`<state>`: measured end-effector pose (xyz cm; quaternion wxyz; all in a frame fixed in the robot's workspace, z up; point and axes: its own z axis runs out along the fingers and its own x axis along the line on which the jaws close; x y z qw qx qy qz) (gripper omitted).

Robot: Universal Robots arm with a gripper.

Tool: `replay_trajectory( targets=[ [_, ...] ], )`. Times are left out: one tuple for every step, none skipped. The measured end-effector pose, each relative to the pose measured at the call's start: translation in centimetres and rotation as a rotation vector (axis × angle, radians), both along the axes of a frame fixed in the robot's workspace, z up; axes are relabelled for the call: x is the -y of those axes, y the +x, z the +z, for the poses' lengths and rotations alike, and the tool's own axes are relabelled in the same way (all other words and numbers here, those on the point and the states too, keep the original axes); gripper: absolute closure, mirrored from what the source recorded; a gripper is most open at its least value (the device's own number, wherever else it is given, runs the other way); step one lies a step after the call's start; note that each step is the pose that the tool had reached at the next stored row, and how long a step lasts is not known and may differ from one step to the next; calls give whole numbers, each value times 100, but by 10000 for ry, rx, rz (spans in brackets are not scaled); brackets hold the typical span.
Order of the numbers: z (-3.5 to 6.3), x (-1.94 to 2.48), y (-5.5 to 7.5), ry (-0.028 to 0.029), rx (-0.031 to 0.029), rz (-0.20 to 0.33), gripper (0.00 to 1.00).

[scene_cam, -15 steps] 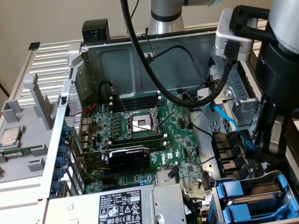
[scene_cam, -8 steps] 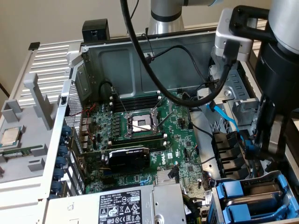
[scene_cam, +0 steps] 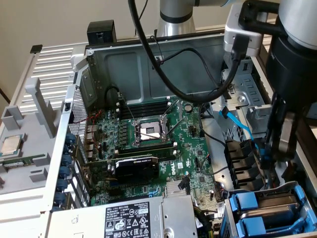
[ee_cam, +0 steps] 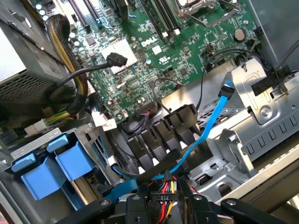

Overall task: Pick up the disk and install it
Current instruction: 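Insert the first disk wire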

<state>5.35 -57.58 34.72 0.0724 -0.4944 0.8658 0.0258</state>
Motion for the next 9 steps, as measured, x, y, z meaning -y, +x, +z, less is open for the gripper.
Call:
replay_trajectory(
  targets=[
    [0, -3, -12, -1, 0, -3, 65],
    [0, -4, -27, -3, 0, -9, 65],
    [0, -5, -42, -6, 0, -16, 65],
    [0, -7, -55, -11, 0, -22, 65],
    [0, -8, -67, -16, 0, -26, 65],
    [1, -9, -75, -26, 0, -28, 65],
    [3, -10, -84, -48, -1, -30, 65],
    [4, -10, -90, -77, -1, -32, 65],
    [7, -11, -96, -114, -1, -34, 65]
  ],
)
